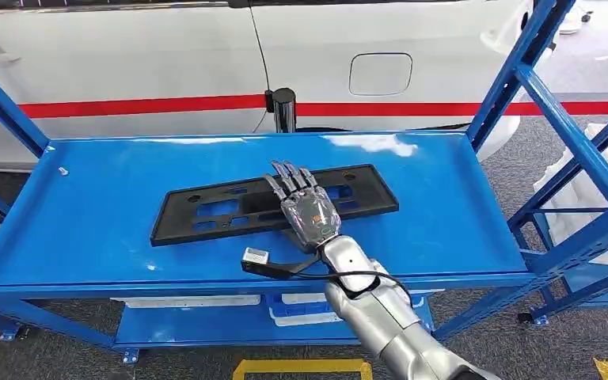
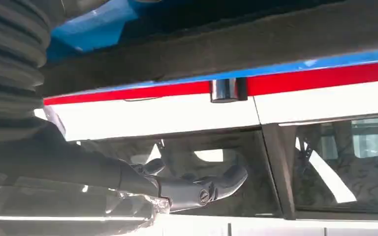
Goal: Take the parts from the cabinet and place them on the table.
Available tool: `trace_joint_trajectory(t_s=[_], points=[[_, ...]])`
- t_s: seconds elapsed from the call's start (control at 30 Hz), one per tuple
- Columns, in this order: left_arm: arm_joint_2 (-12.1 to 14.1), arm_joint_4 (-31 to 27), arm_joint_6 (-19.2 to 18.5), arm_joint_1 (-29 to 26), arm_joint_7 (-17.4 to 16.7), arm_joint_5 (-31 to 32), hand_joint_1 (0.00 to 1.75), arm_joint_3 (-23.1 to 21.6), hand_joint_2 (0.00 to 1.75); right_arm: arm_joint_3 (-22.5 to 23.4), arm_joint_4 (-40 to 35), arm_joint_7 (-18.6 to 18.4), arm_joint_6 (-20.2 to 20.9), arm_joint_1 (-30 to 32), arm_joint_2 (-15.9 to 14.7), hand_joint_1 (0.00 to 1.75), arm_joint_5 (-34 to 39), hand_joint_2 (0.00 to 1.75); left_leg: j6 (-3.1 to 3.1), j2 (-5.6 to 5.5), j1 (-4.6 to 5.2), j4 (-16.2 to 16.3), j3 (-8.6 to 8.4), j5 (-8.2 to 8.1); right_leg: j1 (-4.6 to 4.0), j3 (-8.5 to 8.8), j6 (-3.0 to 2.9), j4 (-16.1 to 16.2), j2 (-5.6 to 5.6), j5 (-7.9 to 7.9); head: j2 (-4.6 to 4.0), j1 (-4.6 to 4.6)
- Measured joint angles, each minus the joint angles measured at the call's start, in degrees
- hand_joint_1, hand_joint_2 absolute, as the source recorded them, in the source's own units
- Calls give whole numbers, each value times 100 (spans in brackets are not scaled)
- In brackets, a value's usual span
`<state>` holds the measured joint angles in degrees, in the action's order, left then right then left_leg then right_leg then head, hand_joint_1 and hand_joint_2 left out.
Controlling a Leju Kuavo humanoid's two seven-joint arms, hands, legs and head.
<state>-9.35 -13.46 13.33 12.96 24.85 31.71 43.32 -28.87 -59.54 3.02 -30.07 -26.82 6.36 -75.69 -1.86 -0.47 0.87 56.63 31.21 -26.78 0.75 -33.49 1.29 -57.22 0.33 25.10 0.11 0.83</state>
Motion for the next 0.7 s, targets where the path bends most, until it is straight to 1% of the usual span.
trace_joint_trajectory(t_s=[0.7], points=[[-24,2,11,8,-9,9,0,-15,175,61,-50,0,-2,76,-46,0,-11,175,0,1,0,0,0,0,0,-1,0,0,1,0,0,0]])
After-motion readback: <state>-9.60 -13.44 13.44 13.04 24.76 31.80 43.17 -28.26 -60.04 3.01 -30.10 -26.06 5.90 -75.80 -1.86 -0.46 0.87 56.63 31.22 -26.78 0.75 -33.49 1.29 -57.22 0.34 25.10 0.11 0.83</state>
